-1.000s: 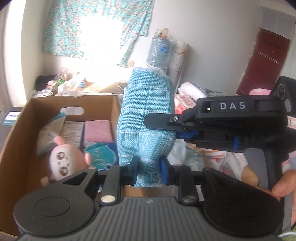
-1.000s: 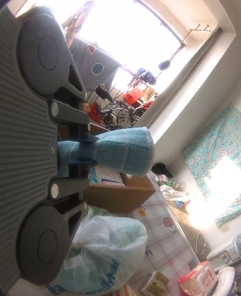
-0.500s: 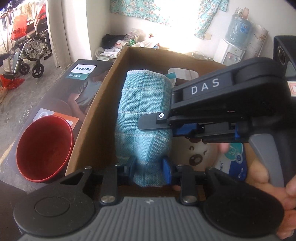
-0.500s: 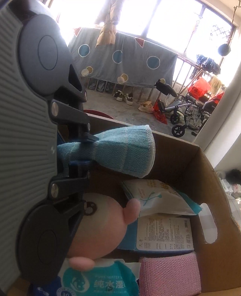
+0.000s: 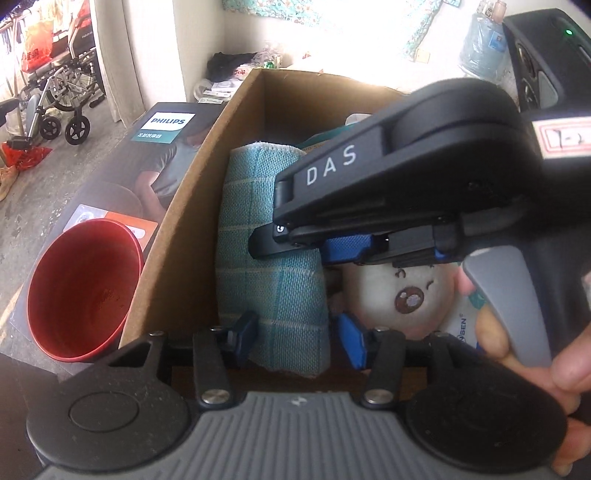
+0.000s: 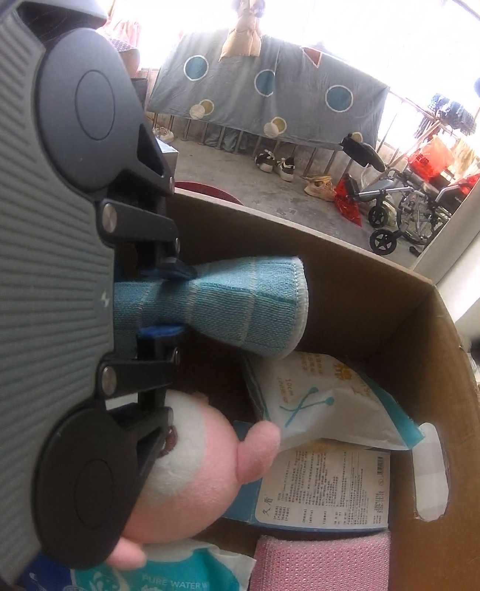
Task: Organize soft objects
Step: 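Lower the towel into the box beside the bunny and open the right tool, then withdraw the open right tool from the box toward the bed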
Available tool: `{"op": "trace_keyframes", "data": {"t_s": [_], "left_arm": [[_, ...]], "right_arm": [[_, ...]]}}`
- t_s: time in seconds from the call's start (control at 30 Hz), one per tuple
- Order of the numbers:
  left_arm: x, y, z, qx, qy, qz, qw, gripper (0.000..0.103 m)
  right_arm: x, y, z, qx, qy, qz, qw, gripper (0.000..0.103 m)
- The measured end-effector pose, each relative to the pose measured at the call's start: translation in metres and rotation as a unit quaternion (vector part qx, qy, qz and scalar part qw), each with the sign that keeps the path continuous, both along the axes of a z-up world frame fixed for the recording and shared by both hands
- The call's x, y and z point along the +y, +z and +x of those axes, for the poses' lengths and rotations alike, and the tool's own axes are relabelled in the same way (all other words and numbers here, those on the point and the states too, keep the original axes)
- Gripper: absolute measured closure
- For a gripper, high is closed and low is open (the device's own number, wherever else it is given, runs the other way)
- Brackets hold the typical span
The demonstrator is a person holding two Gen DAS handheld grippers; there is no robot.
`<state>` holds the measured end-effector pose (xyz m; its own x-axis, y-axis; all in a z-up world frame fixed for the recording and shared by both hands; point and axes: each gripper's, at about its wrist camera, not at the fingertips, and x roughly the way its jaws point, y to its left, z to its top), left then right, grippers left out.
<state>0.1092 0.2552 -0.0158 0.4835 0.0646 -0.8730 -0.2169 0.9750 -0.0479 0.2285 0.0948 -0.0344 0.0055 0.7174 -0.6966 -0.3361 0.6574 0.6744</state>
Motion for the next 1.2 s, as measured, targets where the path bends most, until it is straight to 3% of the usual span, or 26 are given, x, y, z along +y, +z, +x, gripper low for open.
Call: {"op": "trace_keyframes", "data": {"t_s": [0.13,0.3,0.5,0.6,0.77,1.07,1.2], "left_arm": [[0.001,0.002,-0.003,0.000,0.004,-0.006,1.0000,0.049],[-0.001,0.010,-0.012,-0.015,0.007,-0.003,0.9999,0.043],[-0.004,0.010,-0.011,-0.022,0.005,0.004,0.9997,0.045],[-0.007,0.007,-0.005,-0.012,-0.003,-0.003,0.9999,0.051],[-0.012,0.003,0.000,0.005,-0.008,-0.014,0.9999,0.051],[-0.034,0.047,-0.031,-0.066,-0.010,0.018,0.9976,0.025],[-0.059,0.068,-0.046,-0.103,-0.027,0.004,0.9943,0.017]], "right_arm": [[-0.001,0.006,-0.002,-0.009,-0.001,-0.004,1.000,0.068],[-0.011,0.018,0.000,-0.016,-0.028,0.024,0.999,0.045],[-0.044,0.037,0.008,-0.015,-0.069,0.071,0.995,0.044],[-0.068,0.048,0.006,-0.019,-0.079,0.093,0.992,0.044],[-0.102,0.062,-0.005,-0.031,-0.090,0.115,0.989,0.043],[-0.178,0.071,-0.038,-0.057,-0.127,0.172,0.975,0.031],[-0.226,0.081,-0.061,-0.085,-0.152,0.193,0.966,0.025]]}}
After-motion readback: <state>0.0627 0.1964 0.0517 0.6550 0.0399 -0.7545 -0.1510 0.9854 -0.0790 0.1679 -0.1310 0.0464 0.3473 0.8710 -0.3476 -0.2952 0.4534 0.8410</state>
